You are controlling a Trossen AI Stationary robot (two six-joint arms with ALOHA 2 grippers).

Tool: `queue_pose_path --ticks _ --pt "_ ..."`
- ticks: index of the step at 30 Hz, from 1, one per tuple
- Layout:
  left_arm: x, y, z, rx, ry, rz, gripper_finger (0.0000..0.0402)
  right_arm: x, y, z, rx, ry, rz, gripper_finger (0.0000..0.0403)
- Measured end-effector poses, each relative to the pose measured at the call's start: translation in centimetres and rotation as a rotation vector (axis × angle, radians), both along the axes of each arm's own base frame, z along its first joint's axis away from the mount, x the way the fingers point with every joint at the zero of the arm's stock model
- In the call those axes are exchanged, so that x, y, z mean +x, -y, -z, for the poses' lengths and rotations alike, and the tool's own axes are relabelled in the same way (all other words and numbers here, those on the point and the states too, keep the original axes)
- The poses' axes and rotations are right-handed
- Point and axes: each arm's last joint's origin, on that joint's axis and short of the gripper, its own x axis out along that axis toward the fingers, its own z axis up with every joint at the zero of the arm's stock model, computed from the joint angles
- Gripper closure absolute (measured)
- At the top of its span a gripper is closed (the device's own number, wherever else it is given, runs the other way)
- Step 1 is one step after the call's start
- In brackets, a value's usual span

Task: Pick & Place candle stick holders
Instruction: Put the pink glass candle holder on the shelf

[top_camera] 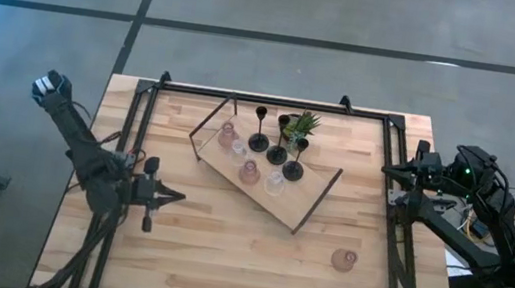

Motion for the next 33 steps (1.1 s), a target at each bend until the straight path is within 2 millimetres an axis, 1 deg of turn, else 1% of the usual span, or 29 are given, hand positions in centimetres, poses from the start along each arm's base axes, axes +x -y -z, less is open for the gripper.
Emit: queue_pose_path --ticks 6,8,11,15,20,28,33 --pt "-0.5 -0.5 1.5 0.009 -0.013 0.007 0.0394 0.0 0.0 -0.1 -0.004 0.005 0.001 0.0394" --pt "-0.5 -0.6 1.9 -0.012 -0.009 0.004 0.0393 0.1 0.1 -0.4 0.002 0.038 0.010 0.0394" --pt "-0.6 -0.6 2.4 -0.041 -0.014 -0.005 0.0389 0.3 0.3 -1.2 0.065 0.133 0.042 0.0394" --pt "-0.5 -0.6 2.4 -0.036 -0.016 -0.008 0.0389 0.4 0.4 -2.6 0.142 0.286 0.066 0.0394" --pt "-0.6 -0.7 2.5 -0.021 -0.013 -0.029 0.0389 0.4 0.4 -4.3 0.102 0.437 0.043 0.0394" --pt "-0.6 -0.7 2.5 -0.022 -0.014 -0.030 0.0388 0.4 0.3 -5.3 0.109 0.519 0.021 0.0394" --pt "-0.6 -0.7 2.5 -0.023 -0.014 -0.030 0.0388 0.7 0.3 -6.4 0.064 0.569 -0.075 0.0394"
